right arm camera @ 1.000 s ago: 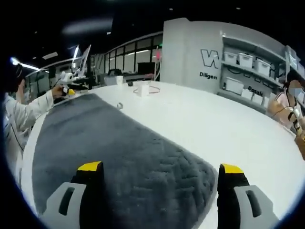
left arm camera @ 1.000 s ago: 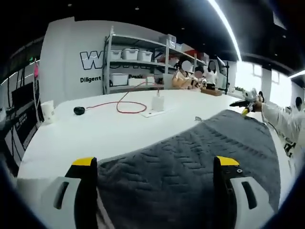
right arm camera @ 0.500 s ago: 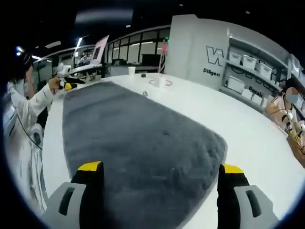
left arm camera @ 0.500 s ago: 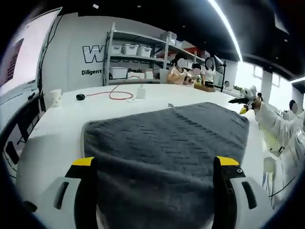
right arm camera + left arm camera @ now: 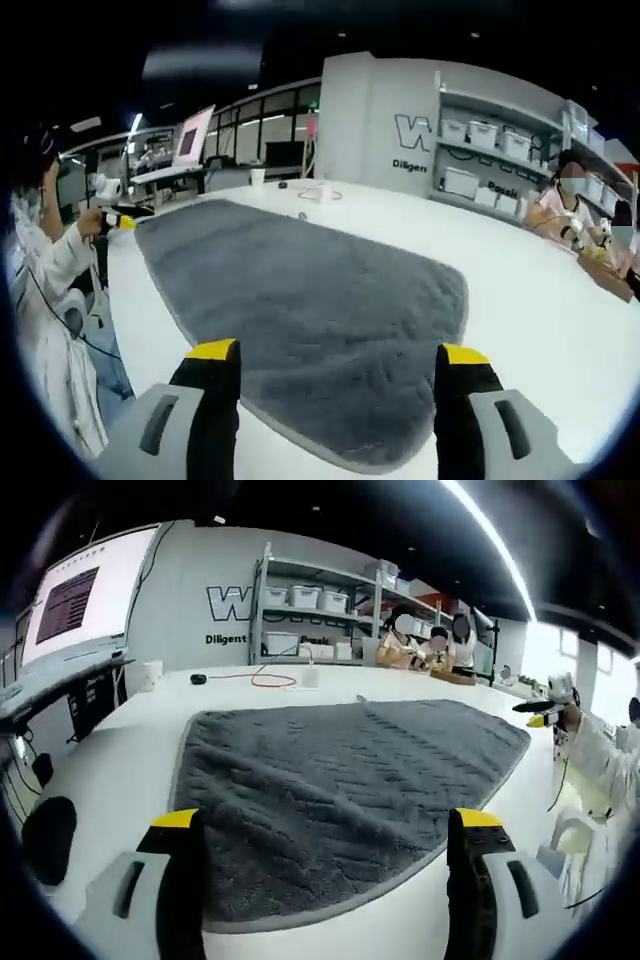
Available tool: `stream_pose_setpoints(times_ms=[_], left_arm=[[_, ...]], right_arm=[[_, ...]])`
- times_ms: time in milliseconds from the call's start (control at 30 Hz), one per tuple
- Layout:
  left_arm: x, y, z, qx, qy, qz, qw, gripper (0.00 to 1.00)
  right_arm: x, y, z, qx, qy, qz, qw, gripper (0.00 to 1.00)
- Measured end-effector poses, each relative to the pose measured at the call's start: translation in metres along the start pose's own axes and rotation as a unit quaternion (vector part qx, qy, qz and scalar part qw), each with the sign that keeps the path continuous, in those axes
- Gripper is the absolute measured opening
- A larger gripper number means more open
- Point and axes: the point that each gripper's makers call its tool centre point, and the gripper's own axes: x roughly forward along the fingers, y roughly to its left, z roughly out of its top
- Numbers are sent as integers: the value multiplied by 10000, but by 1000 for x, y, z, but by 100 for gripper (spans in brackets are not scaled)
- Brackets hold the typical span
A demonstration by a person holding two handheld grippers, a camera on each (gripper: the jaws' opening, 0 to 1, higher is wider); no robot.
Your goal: Open the folded towel by lifting each exposed corner and separating the folded layers until the towel lies flat within the target outline without major curled edges
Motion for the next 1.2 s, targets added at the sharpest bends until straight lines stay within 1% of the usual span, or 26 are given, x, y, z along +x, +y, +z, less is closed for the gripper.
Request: stream_pose_setpoints(times_ms=[67,100,133,167,200,233,267,333,367,400,433,533,600,633,667,700,733,767,967,1067,1200], left_arm=[[0,-2,-1,53,-45,-10,10000,99],[0,1,-6,131,39,134,9998,99],[0,3,-13,277,162,207,9993,99],[0,0,-21,261,304,177,9990,99],[1,0,-24,235,349,153,9990,99],[1,0,-20,343,201,165,9991,99],[0,1,-19,318,169,198,9992,99],[-3,0,-19,285,155,184,9993,99],[-3,0,-19,280,138,171,9994,99],[-3,0,-19,280,124,167,9994,99],[-3,0,-19,279,111,170,9994,99],[-5,-2,-22,392,123,188,9990,99],[-5,-4,-25,553,172,188,9981,99],[-5,-3,-20,601,30,185,9980,99],[-9,-5,-23,510,84,176,9985,99],[-9,-5,-22,491,76,168,9986,99],[-12,-5,-20,350,-15,138,9993,99],[-13,-5,-19,294,-52,125,9995,99],[-20,-9,-22,324,-21,78,9994,99],[-23,-11,-22,277,-57,33,9996,99],[-23,-12,-22,255,-65,-7,9997,99]], right_arm=[[1,1,-5,46,72,-25,10000,75],[4,1,-13,88,215,-31,9997,75],[6,0,-17,79,264,-39,9996,75],[6,0,-20,80,324,-37,9994,75],[7,-1,-23,97,370,-52,9993,74],[7,-2,-24,107,376,-60,9992,74],[7,-3,-28,148,425,-66,9990,74],[8,-3,-39,185,630,-44,9978,74],[9,-1,-37,523,482,20,9975,73],[7,-3,-39,409,519,34,9978,73],[6,-4,-38,348,470,19,9983,73],[5,-5,-38,362,408,47,9985,73],[4,-6,-38,345,361,79,9987,73],[3,-7,-38,346,323,96,9988,73],[3,-6,-38,341,306,105,9989,73],[3,-5,-38,335,297,114,9989,73],[1,-5,-38,326,278,150,9990,73],[0,-6,-38,322,279,164,9990,73],[-4,-6,-40,295,299,217,9989,72],[-4,-6,-41,289,273,218,9990,72],[-4,-5,-39,302,343,154,9988,73]])
